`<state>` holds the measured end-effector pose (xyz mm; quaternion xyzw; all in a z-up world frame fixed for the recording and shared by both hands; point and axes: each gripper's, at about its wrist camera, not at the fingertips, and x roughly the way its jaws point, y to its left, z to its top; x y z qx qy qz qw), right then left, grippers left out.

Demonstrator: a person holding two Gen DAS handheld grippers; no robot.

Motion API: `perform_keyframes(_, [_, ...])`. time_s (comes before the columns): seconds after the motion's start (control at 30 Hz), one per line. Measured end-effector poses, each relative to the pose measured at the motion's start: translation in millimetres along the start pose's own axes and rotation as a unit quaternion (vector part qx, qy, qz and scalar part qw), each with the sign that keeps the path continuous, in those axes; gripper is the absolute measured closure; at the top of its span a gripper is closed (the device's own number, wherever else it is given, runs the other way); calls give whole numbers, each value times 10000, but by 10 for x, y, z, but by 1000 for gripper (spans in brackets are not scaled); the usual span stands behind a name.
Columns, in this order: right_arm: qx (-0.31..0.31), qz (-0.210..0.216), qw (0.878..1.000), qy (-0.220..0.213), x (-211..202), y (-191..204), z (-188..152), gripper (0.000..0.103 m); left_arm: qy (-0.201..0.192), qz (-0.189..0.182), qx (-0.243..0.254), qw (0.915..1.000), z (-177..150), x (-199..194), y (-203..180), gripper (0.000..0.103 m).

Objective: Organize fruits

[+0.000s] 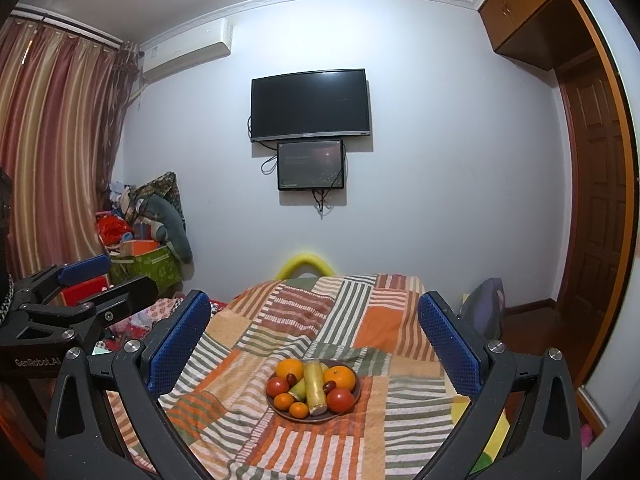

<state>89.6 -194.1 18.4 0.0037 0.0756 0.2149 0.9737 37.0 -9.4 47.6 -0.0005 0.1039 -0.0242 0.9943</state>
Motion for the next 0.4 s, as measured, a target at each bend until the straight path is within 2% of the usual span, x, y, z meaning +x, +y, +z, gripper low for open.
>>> perform_keyframes(0.4, [-21,-8,10000,12,11,7,-3,0,82,-23,-39,10000,-5,52,18,0])
